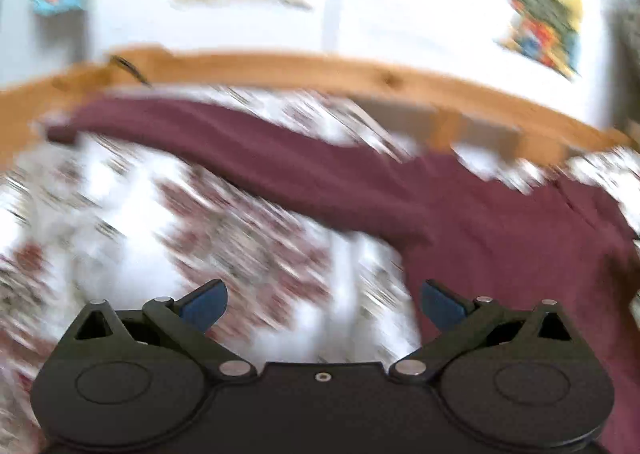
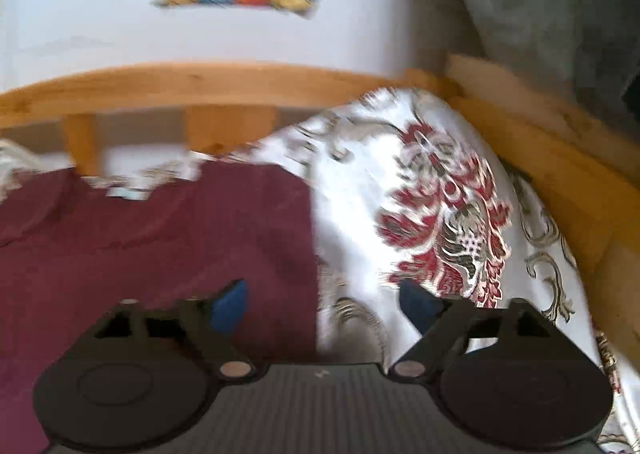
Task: Fold small clothes
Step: 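Grasp the other sleeve cuff with the left gripper and lift it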
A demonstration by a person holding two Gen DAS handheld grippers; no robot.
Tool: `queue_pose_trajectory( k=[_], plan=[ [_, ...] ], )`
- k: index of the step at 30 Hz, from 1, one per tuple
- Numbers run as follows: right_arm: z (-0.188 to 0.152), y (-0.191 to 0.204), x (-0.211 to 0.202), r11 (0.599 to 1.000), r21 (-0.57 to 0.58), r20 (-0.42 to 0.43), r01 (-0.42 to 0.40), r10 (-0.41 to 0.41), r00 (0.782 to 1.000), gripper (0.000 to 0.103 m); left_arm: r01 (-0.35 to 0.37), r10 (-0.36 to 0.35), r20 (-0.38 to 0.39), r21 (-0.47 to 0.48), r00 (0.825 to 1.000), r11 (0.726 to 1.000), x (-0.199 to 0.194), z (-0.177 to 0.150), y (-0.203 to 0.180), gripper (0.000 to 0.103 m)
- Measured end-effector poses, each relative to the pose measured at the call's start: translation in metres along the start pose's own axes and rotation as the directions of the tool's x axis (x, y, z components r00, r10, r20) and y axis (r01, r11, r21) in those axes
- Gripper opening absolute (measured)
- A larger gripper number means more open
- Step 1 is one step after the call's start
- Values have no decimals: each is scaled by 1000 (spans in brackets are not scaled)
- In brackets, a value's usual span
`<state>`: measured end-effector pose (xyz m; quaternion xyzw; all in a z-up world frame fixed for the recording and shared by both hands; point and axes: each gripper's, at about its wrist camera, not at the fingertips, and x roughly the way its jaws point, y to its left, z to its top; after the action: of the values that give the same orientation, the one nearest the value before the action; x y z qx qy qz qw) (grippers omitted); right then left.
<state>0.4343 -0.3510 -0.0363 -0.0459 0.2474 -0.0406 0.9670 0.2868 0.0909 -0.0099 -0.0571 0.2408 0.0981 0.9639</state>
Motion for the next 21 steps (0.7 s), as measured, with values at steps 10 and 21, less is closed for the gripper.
queue_pose_trajectory(
  k=[10, 21],
  plan=[
    [-55, 39, -133, 951, -34, 41, -307, 309, 950, 103, -72, 76, 73, -65, 994, 995, -17, 80, 94, 102],
    [-119, 84, -176, 934, -141, 31, -328, 335, 942, 103, -102, 100, -29, -490, 995, 866, 40, 107, 207, 97]
  ],
)
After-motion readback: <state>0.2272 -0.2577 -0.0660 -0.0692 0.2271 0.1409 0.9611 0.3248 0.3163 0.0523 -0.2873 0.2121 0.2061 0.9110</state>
